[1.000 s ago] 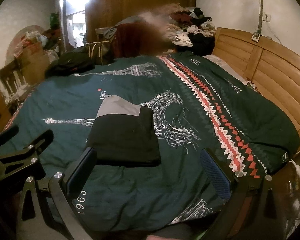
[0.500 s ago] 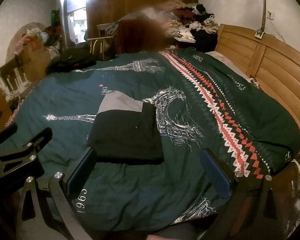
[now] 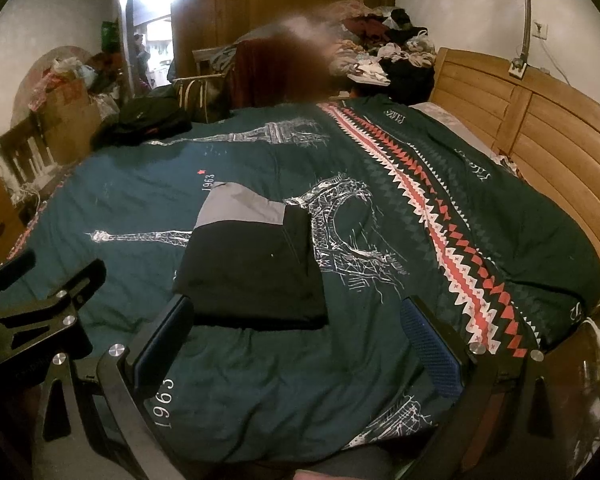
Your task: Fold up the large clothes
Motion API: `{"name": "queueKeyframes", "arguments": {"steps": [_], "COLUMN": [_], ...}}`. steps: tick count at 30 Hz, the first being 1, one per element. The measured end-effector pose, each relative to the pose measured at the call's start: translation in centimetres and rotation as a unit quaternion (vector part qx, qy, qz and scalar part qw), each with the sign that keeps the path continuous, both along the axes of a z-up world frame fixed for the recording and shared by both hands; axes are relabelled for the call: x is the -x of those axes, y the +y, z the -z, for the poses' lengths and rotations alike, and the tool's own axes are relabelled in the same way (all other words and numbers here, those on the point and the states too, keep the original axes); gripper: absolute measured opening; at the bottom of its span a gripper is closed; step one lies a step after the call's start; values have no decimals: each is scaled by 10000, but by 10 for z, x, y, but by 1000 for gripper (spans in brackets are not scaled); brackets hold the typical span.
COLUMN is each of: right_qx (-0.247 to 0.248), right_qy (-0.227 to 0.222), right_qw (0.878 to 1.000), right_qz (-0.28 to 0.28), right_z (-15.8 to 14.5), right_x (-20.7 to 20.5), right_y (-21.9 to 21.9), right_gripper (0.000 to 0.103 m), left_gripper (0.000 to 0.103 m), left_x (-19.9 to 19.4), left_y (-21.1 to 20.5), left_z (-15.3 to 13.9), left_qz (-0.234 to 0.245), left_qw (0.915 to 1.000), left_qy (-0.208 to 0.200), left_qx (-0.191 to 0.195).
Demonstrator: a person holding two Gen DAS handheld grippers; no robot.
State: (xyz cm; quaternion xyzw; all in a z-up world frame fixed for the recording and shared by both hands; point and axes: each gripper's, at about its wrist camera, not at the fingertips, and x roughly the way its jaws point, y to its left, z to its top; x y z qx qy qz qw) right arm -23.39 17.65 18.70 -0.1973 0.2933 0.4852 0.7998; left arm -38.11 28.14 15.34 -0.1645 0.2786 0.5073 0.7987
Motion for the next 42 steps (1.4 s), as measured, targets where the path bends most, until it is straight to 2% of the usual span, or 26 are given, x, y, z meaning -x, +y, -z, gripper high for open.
{"name": "queueKeyframes", "arguments": {"steps": [42], "right_qx": [-52], "right_qy": [55], "right_qw": [10000], "right_qz": [-4], "right_z": [6], "right_x": [5], "right_y": [-7], "right_gripper": [103], "left_gripper": [103], "left_x": [4], "left_y": [-5], "left_z": [11], "left_qz": [-44], "left_qw": [9999], "left_qy": [77], "left_qx": [-47]}}
